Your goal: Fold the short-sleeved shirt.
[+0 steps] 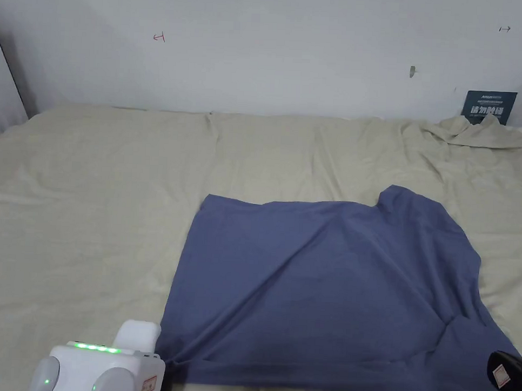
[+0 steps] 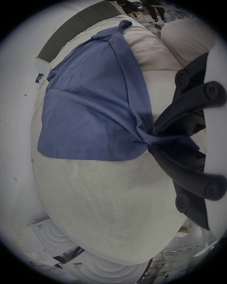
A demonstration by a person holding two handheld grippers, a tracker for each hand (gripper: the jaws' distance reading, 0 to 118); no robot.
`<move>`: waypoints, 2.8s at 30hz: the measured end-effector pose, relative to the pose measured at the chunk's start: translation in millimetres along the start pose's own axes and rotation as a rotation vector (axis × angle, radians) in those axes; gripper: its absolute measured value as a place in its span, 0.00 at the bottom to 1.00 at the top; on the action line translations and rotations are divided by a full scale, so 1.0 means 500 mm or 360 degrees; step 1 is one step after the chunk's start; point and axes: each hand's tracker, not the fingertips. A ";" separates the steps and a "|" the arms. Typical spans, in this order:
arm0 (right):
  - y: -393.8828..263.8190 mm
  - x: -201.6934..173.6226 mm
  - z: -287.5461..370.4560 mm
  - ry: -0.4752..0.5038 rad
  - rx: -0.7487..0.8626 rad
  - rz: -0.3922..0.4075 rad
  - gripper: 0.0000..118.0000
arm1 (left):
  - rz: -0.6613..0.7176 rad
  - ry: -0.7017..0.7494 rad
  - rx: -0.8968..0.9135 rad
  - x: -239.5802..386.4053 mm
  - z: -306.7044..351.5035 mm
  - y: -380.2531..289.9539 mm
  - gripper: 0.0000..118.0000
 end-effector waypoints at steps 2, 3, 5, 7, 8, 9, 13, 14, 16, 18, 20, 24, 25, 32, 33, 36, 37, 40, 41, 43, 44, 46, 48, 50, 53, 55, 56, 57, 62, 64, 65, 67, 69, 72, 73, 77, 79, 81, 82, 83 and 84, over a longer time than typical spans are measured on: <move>-0.001 0.014 0.002 -0.0020 -0.0003 -0.0006 0.02 | -0.0005 -0.0013 -0.0007 -0.002 0.001 0.002 0.05; -0.001 0.025 0.003 -0.0029 -0.0005 -0.0007 0.02 | -0.0002 -0.0026 -0.0010 -0.006 0.002 0.003 0.05; -0.001 0.053 0.001 -0.0044 -0.0021 0.0001 0.02 | 0.0002 -0.0045 0.0001 -0.012 0.006 0.005 0.05; -0.002 0.096 -0.014 -0.0097 -0.0105 0.0058 0.02 | 0.0003 -0.0062 0.0009 -0.016 0.011 0.006 0.05; -0.003 0.114 -0.025 -0.0112 -0.0171 0.0079 0.02 | 0.0004 -0.0068 0.0006 -0.016 0.013 0.007 0.05; -0.005 0.135 -0.037 -0.0136 -0.0228 0.0115 0.02 | 0.0006 -0.0070 0.0010 -0.016 0.013 0.007 0.05; -0.023 0.198 -0.080 -0.0130 -0.0409 0.0239 0.65 | 0.0032 -0.0083 0.0007 -0.018 0.015 0.011 0.05; -0.027 0.209 -0.091 -0.0162 -0.0447 0.0257 0.85 | 0.0050 -0.0091 0.0014 -0.021 0.017 0.012 0.05; -0.038 0.231 -0.121 -0.0204 -0.0572 0.0272 0.89 | 0.0098 -0.0116 0.0014 -0.028 0.021 0.013 0.05; -0.050 0.247 -0.143 -0.0219 -0.0583 0.0286 0.89 | 0.0155 -0.0145 0.0010 -0.035 0.023 0.014 0.05; -0.062 0.258 -0.168 -0.0210 -0.0682 0.0318 0.89 | 0.0169 -0.0149 0.0009 -0.038 0.022 0.016 0.05; -0.089 0.270 -0.214 -0.0261 -0.0786 0.0378 0.89 | 0.0107 -0.0105 0.0008 -0.009 0.031 0.018 0.05; -0.094 0.272 -0.226 -0.0282 -0.0839 0.0376 0.89 | 0.0091 -0.0096 0.0005 0.001 0.035 0.017 0.05; -0.089 0.267 -0.222 -0.0192 -0.0847 0.0339 0.58 | 0.0131 -0.0117 0.0019 0.008 0.034 0.020 0.04; -0.086 0.267 -0.218 -0.0178 -0.0846 0.0330 0.49 | 0.0149 -0.0124 0.0022 0.006 0.032 0.019 0.04; -0.074 0.265 -0.202 -0.0132 -0.0817 0.0302 0.24 | 0.0174 -0.0139 0.0037 0.010 0.036 0.017 0.04; -0.071 0.264 -0.198 -0.0132 -0.0810 0.0305 0.21 | 0.0175 -0.0145 0.0042 0.008 0.036 0.017 0.04; -0.062 0.257 -0.187 -0.0100 -0.0782 0.0299 0.19 | 0.0165 -0.0143 0.0050 0.012 0.041 0.015 0.04; -0.060 0.255 -0.182 -0.0097 -0.0776 0.0298 0.19 | 0.0162 -0.0138 0.0054 0.009 0.041 0.014 0.04; -0.055 0.251 -0.170 -0.0084 -0.0754 0.0297 0.19 | 0.0167 -0.0140 0.0060 0.005 0.047 0.011 0.04; -0.053 0.250 -0.163 -0.0079 -0.0741 0.0295 0.18 | 0.0171 -0.0140 0.0063 0.004 0.049 0.008 0.04; -0.047 0.252 -0.150 -0.0064 -0.0712 0.0273 0.18 | 0.0189 -0.0153 0.0075 -0.003 0.053 0.004 0.04; -0.041 0.252 -0.137 -0.0059 -0.0687 0.0249 0.19 | 0.0204 -0.0173 0.0102 -0.005 0.061 -0.001 0.04; -0.031 0.252 -0.124 -0.0023 -0.0652 0.0222 0.19 | 0.0207 -0.0186 0.0116 -0.007 0.068 0.000 0.04; -0.015 0.251 -0.110 -0.0023 -0.0575 0.0163 0.18 | 0.0208 -0.0210 0.0152 -0.012 0.081 0.010 0.04; 0.002 0.257 -0.108 -0.0041 -0.0561 0.0076 0.18 | 0.0243 -0.0238 0.0176 -0.019 0.091 0.027 0.04; 0.009 0.259 -0.107 -0.0052 -0.0548 0.0042 0.19 | 0.0268 -0.0264 0.0190 -0.024 0.096 0.035 0.04; 0.021 0.262 -0.109 -0.0056 -0.0543 -0.0020 0.18 | 0.0298 -0.0281 0.0205 -0.031 0.100 0.046 0.04; 0.079 0.265 -0.150 -0.0083 -0.0535 -0.0093 0.19 | 0.0347 -0.0308 0.0237 -0.047 0.091 0.112 0.04; 0.110 0.271 -0.186 -0.0087 -0.0523 -0.0165 0.18 | 0.0380 -0.0303 0.0242 -0.050 0.071 0.145 0.04; 0.125 0.274 -0.205 -0.0089 -0.0528 -0.0200 0.18 | 0.0401 -0.0315 0.0242 -0.050 0.057 0.162 0.04; 0.159 0.282 -0.253 -0.0104 -0.0564 -0.0270 0.18 | 0.0432 -0.0320 0.0224 -0.056 0.026 0.199 0.04; 0.191 0.287 -0.309 -0.0131 -0.0591 -0.0271 0.18 | 0.0470 -0.0303 0.0198 -0.060 -0.007 0.240 0.04; 0.234 0.289 -0.390 -0.0168 -0.0645 -0.0226 0.18 | 0.0475 -0.0283 0.0184 -0.062 -0.046 0.297 0.04; 0.249 0.291 -0.418 -0.0179 -0.0662 -0.0231 0.18 | 0.0480 -0.0271 0.0175 -0.062 -0.059 0.316 0.04; 0.287 0.297 -0.522 -0.0256 -0.0761 -0.0237 0.18 | 0.0472 -0.0205 0.0135 -0.063 -0.107 0.374 0.04; 0.300 0.300 -0.574 -0.0291 -0.0798 -0.0237 0.18 | 0.0462 -0.0170 0.0113 -0.062 -0.140 0.407 0.04; 0.309 0.302 -0.620 -0.0326 -0.0837 -0.0230 0.19 | 0.0496 -0.0160 0.0092 -0.067 -0.164 0.425 0.04; 0.311 0.306 -0.639 -0.0373 -0.0851 -0.0234 0.18 | 0.0521 -0.0160 0.0074 -0.070 -0.178 0.434 0.04; 0.314 0.308 -0.654 -0.0405 -0.0860 -0.0246 0.19 | 0.0539 -0.0159 0.0056 -0.072 -0.188 0.440 0.04; 0.317 0.311 -0.671 -0.0433 -0.0867 -0.0259 0.18 | 0.0551 -0.0149 0.0051 -0.073 -0.199 0.447 0.04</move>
